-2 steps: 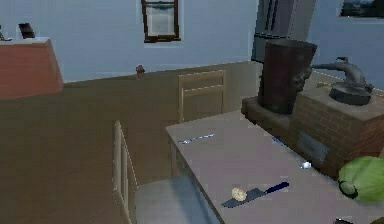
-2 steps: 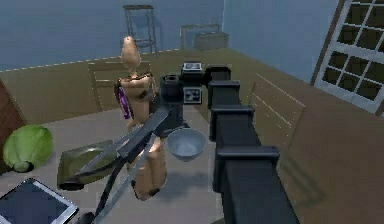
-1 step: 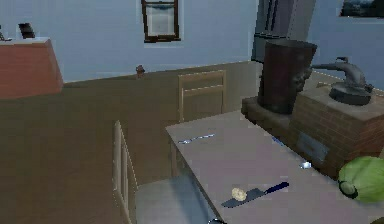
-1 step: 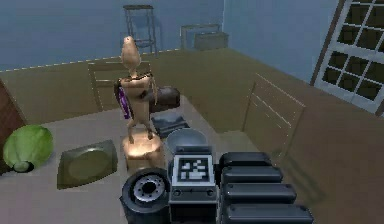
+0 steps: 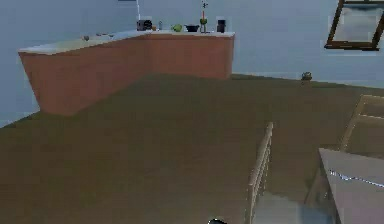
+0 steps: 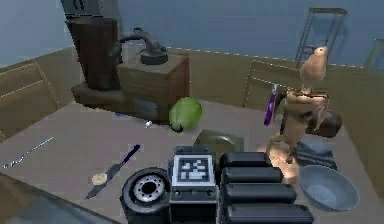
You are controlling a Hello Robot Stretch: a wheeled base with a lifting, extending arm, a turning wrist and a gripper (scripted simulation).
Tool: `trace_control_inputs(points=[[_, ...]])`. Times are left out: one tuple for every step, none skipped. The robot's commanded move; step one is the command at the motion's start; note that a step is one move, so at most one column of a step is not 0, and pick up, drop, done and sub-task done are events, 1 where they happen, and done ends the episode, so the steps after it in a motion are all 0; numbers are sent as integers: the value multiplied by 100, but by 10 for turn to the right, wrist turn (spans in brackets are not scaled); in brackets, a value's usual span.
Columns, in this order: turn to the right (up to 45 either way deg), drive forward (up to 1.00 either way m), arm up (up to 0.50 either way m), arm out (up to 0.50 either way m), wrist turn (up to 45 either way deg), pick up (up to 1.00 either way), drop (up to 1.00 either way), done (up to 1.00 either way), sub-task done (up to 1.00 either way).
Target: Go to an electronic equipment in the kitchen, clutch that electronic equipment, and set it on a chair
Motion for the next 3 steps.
trace_control_inputs(points=[[-450, 0, 0, 0, 0, 0, 0, 0, 0], [-330, 0, 0, 0, 0, 0, 0, 0, 0], [0, 35, 0, 0, 0, 0, 0, 0, 0]])
